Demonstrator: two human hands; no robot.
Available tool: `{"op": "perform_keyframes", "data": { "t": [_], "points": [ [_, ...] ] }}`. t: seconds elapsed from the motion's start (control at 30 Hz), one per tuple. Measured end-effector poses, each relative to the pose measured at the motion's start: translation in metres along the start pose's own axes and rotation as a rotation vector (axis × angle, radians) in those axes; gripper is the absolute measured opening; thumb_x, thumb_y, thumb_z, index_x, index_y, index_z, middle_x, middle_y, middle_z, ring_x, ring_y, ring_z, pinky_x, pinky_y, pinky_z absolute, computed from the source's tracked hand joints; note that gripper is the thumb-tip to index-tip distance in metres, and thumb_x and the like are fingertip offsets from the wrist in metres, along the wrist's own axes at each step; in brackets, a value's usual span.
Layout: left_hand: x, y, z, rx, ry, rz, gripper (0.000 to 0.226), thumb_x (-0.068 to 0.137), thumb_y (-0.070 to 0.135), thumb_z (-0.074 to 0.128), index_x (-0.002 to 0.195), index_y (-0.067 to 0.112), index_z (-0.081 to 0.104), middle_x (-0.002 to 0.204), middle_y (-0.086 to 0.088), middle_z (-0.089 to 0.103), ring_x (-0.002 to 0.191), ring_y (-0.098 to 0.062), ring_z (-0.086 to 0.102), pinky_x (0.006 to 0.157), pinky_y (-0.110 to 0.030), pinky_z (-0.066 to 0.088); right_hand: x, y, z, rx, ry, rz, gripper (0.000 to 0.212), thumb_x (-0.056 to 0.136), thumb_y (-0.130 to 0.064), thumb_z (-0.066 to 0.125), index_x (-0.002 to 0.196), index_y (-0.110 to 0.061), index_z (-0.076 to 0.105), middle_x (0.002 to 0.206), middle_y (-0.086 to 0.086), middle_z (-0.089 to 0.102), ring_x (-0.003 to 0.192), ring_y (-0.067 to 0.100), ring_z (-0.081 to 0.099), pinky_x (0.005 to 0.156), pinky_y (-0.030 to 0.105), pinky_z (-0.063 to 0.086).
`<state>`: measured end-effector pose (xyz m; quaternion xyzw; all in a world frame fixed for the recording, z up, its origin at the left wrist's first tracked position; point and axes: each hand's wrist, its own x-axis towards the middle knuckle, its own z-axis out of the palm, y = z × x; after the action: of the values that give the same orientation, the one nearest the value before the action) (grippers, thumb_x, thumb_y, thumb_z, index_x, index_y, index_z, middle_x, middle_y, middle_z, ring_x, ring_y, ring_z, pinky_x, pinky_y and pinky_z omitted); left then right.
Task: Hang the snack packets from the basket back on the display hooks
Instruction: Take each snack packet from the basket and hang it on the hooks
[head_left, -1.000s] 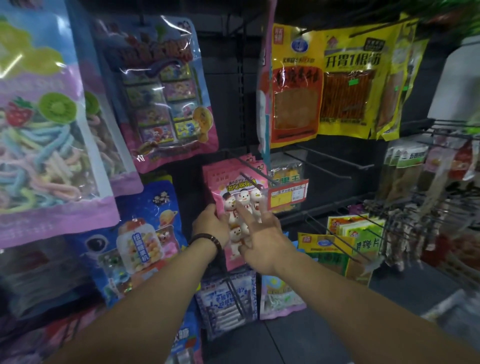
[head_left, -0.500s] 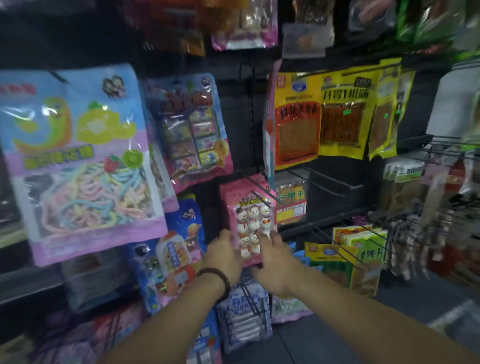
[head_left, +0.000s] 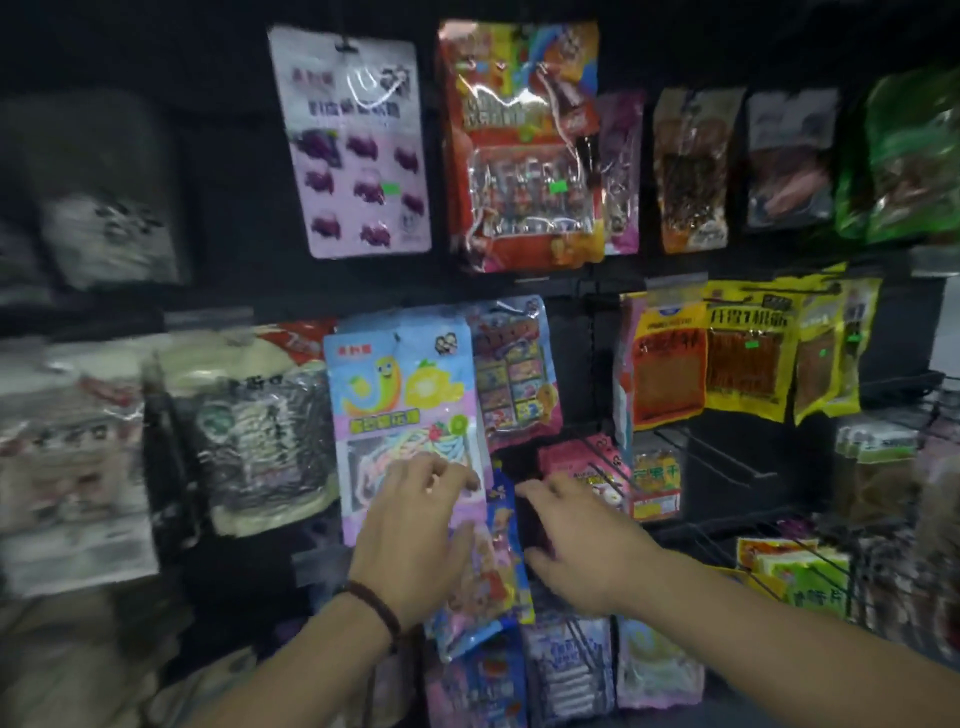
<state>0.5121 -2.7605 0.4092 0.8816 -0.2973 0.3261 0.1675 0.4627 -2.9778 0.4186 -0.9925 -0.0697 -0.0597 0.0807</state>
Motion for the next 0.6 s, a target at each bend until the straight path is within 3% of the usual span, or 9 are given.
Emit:
{"op": "perform_keyframes", "data": {
  "t": [0.07, 0.17, 0.27, 0.33, 0.4, 0.47, 0.53, 0.6],
  "points": [
    [0.007, -0.019, -0.024, 0.070, 0.081, -0.085, 0.053, 0.081, 0.031, 0.079, 0.129, 0.039, 0.057, 0.133, -0.004, 0.048, 0.121, -0.034, 0.048, 0.100, -0.049, 0.052, 0.011, -0.017, -0.012, -0.001, 0.039, -0.041, 0.071, 0.107, -0.044, 0.055, 0.165, -0.027, 0.019, 0.154, 0.004, 0.030, 0.133, 0.034, 0.051, 0.100, 0.051, 0.056],
    [0.017, -0.044, -0.045, 0.073, 0.068, -0.239, 0.076, 0.083, 0.034, 0.081, 0.147, 0.050, 0.043, 0.159, -0.012, 0.026, 0.144, -0.042, 0.031, 0.115, -0.055, 0.040, 0.033, -0.041, -0.024, 0.143, 0.070, -0.061, 0.083, 0.107, -0.044, 0.058, 0.171, -0.032, 0.007, 0.173, 0.002, 0.011, 0.152, 0.035, 0.037, 0.114, 0.049, 0.049],
    [0.028, -0.065, -0.049, -0.096, 0.088, -0.405, 0.092, 0.086, 0.029, 0.083, 0.157, 0.044, 0.027, 0.167, -0.012, 0.011, 0.153, -0.041, 0.023, 0.120, -0.056, 0.035, 0.060, -0.062, -0.029, 0.366, 0.168, 0.004, 0.098, 0.103, -0.047, 0.065, 0.172, -0.030, -0.003, 0.178, 0.007, 0.005, 0.161, 0.036, 0.026, 0.124, 0.047, 0.038],
    [0.035, -0.075, -0.046, -0.262, 0.110, -0.493, 0.101, 0.088, 0.021, 0.083, 0.161, 0.040, 0.016, 0.165, -0.010, 0.017, 0.149, -0.037, 0.034, 0.119, -0.055, 0.041, 0.083, -0.068, -0.029, 0.499, 0.244, 0.065, 0.105, 0.100, -0.048, 0.071, 0.172, -0.024, -0.002, 0.178, 0.008, 0.011, 0.161, 0.034, 0.025, 0.127, 0.046, 0.034],
    [0.041, -0.081, -0.039, -0.412, 0.124, -0.518, 0.102, 0.091, 0.014, 0.079, 0.162, 0.041, 0.010, 0.158, -0.006, 0.039, 0.134, -0.028, 0.053, 0.109, -0.052, 0.051, 0.107, -0.068, -0.028, 0.612, 0.288, 0.123, 0.110, 0.096, -0.049, 0.076, 0.171, -0.017, 0.002, 0.176, 0.007, 0.021, 0.160, 0.032, 0.030, 0.127, 0.049, 0.035],
    [0.047, -0.084, -0.031, -0.510, 0.137, -0.535, 0.104, 0.093, 0.009, 0.074, 0.162, 0.043, 0.004, 0.148, 0.005, 0.056, 0.122, -0.020, 0.064, 0.100, -0.048, 0.057, 0.128, -0.067, -0.027, 0.706, 0.313, 0.167, 0.103, 0.093, -0.048, 0.079, 0.167, -0.012, 0.015, 0.167, 0.007, 0.041, 0.150, 0.033, 0.046, 0.118, 0.049, 0.047],
    [0.051, -0.085, -0.024, -0.566, 0.130, -0.589, 0.104, 0.095, 0.007, 0.071, 0.164, 0.037, 0.000, 0.139, 0.010, 0.062, 0.109, -0.016, 0.069, 0.092, -0.043, 0.059, 0.140, -0.068, -0.026, 0.762, 0.333, 0.188, 0.086, 0.093, -0.043, 0.080, 0.155, -0.012, 0.029, 0.146, 0.008, 0.058, 0.130, 0.035, 0.062, 0.096, 0.041, 0.055],
    [0.053, -0.084, -0.018, -0.584, 0.128, -0.642, 0.091, 0.096, 0.004, 0.071, 0.163, 0.025, 0.013, 0.130, 0.009, 0.063, 0.096, -0.011, 0.068, 0.085, -0.037, 0.055, 0.146, -0.069, -0.025, 0.785, 0.358, 0.207, 0.075, 0.097, -0.038, 0.078, 0.150, -0.013, 0.031, 0.133, 0.009, 0.063, 0.111, 0.034, 0.069, 0.074, 0.034, 0.052]
  ]
}}
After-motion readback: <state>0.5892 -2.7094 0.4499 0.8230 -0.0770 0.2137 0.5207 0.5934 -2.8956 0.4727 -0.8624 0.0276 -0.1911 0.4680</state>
